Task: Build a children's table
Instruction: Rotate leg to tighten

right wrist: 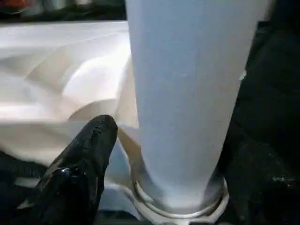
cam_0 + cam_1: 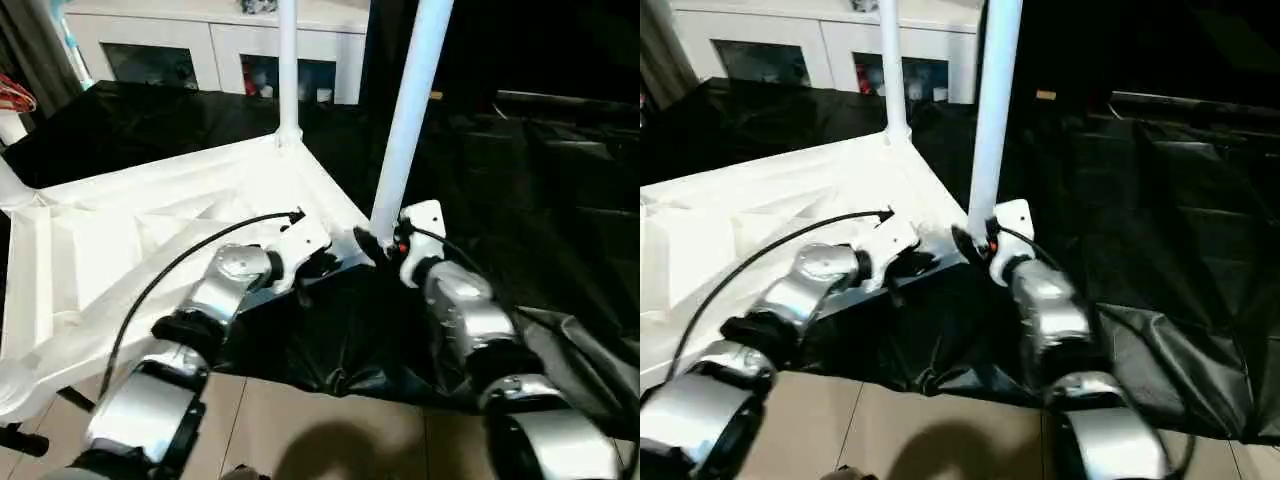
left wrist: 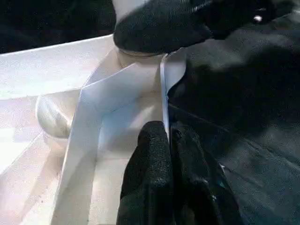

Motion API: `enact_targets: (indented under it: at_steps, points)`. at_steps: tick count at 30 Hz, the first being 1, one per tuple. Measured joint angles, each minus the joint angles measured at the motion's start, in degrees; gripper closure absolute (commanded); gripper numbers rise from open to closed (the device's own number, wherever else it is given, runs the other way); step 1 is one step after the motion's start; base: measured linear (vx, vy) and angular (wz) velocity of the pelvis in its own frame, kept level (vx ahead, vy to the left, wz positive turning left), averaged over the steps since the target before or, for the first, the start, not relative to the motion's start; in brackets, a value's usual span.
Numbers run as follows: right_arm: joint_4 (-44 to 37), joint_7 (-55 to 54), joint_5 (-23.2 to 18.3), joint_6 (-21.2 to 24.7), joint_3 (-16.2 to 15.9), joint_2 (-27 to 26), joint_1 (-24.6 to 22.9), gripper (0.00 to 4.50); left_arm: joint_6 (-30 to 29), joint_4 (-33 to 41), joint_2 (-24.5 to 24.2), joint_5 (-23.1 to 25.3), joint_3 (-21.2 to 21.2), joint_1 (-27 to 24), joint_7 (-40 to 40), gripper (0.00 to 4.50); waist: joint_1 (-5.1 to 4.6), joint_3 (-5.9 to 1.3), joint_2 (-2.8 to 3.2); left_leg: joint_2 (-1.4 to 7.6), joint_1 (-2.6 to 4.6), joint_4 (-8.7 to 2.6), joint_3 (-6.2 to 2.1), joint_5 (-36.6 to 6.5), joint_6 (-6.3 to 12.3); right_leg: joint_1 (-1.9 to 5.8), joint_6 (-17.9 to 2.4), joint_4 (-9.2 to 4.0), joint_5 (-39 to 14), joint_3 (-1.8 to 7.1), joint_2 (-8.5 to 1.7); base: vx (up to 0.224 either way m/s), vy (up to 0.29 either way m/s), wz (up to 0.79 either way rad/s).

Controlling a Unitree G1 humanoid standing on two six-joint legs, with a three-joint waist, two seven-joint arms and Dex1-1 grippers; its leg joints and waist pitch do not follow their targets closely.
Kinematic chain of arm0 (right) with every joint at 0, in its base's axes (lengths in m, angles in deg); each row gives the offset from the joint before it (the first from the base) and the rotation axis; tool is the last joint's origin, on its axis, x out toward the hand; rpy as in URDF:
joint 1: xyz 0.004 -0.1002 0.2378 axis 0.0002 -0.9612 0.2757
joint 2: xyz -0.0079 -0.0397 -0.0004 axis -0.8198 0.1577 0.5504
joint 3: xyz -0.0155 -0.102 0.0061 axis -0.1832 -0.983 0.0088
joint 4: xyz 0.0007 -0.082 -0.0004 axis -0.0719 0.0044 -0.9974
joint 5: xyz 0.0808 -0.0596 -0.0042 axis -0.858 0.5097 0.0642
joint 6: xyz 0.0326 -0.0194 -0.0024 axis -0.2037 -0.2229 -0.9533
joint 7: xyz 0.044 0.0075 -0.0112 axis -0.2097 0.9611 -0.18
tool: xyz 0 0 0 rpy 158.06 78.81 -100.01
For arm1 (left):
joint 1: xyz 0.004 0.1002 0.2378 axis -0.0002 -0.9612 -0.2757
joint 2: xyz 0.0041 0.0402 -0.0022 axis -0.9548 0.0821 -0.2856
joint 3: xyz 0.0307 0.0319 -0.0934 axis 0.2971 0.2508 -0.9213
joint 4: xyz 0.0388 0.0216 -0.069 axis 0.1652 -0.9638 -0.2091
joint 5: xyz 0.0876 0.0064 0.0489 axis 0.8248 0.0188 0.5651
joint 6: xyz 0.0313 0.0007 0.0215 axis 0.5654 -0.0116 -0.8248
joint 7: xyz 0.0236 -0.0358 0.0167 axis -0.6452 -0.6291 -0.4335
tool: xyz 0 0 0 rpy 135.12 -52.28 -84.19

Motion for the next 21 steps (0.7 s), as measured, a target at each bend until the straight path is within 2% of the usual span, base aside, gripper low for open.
enact_targets:
  at_steps: [5, 8, 12, 18, 21]
  points:
    - [-0.1, 7.7, 0.3, -0.1, -1.8, 3.0, -0.3, 1.04, 2.1, 0.4, -1.8, -1.5, 0.9, -0.3, -6.3, 4.50, 0.78, 0.03, -0.03, 0.02, -0.10, 0.06, 0.02, 0.0, 0.00, -0.06, 0.0, 0.03, 0.0, -0.02, 0.00, 0.000, 0.000, 0.00]
    - [-1.4, 14.5, 0.4, -0.4, -3.7, 5.7, -2.1, 1.04, 2.6, 1.4, -3.2, -2.9, 1.0, -1.1, -10.7, 4.50, 1.24, 0.06, -0.07, 0.02, -0.14, 0.09, 0.03, 0.0, 0.01, -0.07, 0.0, 0.02, 0.0, -0.02, -0.01, 0.000, 0.000, 0.00]
    - [-4.7, 23.3, 0.1, -1.7, -6.2, 8.6, -4.0, 1.04, 2.7, 2.9, -5.1, -4.7, 0.9, -2.1, -17.0, 4.50, 1.39, 0.09, -0.10, 0.03, -0.19, 0.08, 0.03, 0.0, 0.02, -0.12, 0.0, 0.02, 0.0, -0.03, -0.01, 0.000, 0.000, 0.00]
    - [-10.1, 33.4, -1.4, 0.5, -8.1, 11.2, -6.4, 1.04, 2.6, 4.0, -6.8, -5.9, 1.2, -2.7, -23.3, 4.50, 1.69, 0.13, -0.18, 0.03, -0.23, 0.12, 0.03, 0.0, 0.03, -0.14, 0.0, 0.03, 0.0, -0.03, -0.02, 0.000, 0.000, 0.00]
    - [-12.5, 37.0, -2.7, 2.4, -9.1, 12.3, -7.5, 1.04, 2.4, 4.2, -7.2, -6.4, 1.6, -2.7, -26.0, 4.50, 2.17, 0.14, -0.20, 0.03, -0.24, 0.13, 0.03, 0.0, 0.03, -0.14, 0.0, 0.02, 0.0, -0.03, -0.02, 0.000, 0.000, 0.00]
